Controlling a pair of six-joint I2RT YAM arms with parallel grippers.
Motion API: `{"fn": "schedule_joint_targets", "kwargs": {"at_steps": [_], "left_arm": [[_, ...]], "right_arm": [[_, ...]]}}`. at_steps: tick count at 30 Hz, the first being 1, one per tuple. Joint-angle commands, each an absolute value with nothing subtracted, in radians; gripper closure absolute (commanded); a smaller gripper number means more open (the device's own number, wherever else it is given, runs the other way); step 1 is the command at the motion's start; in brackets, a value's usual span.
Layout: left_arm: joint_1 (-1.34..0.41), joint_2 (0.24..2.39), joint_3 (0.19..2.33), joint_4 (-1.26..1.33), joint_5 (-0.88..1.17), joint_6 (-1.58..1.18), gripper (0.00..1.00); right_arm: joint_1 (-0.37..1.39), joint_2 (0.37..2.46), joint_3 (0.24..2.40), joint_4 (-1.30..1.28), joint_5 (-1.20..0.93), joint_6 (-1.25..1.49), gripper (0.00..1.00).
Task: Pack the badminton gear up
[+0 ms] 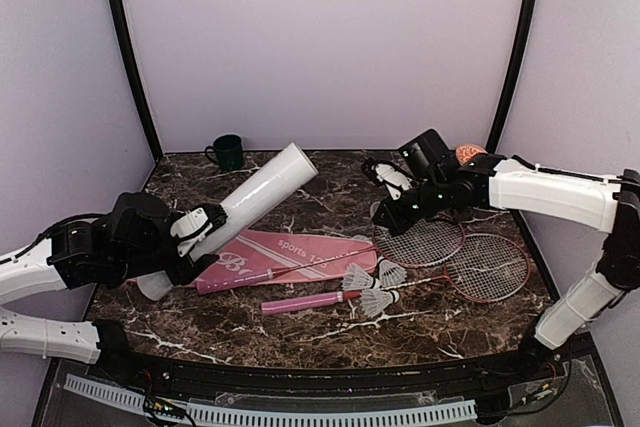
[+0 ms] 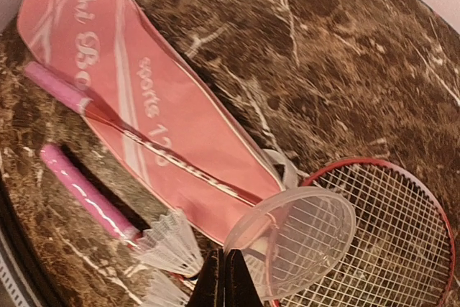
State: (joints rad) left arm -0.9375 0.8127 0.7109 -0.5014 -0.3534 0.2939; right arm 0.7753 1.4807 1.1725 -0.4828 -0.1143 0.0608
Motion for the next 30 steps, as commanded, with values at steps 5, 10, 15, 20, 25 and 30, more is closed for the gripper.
{"fn": "schedule_joint_targets", "kwargs": {"at_steps": [5,10,15,20,25,30], "left_arm": [[-0.928,0.798,0.678,-0.415,-0.43,0.248,0.66],[-0.927,0.781,0.659,-0.398,-0.438,0.248,0.66],[-0.927,0.778,0.648,-0.394,-0.44,0.253,0.66],[-0.927,0.768,0.644,-0.392,-0.445,0.252,0.66],[-0.927,0.746,0.636,-0.381,-0.434,0.261,0.66],[-0.927,0.756,0.635,-0.379,-0.404,0.268,0.65]], "right_arm": [[0.644,1.637,1.164,-0.497,-0.038,0.058,1.0],[0.601,1.717,1.18,-0.49,-0.026,0.047,1.0],[0.591,1.826,1.249,-0.531,-0.02,0.031,1.0],[0.59,1.883,1.286,-0.555,-0.029,0.035,0.88],[0.59,1.814,1.295,-0.563,-0.071,0.044,0.66],[0.594,1.696,1.315,-0.596,-0.104,0.06,0.53]]}}
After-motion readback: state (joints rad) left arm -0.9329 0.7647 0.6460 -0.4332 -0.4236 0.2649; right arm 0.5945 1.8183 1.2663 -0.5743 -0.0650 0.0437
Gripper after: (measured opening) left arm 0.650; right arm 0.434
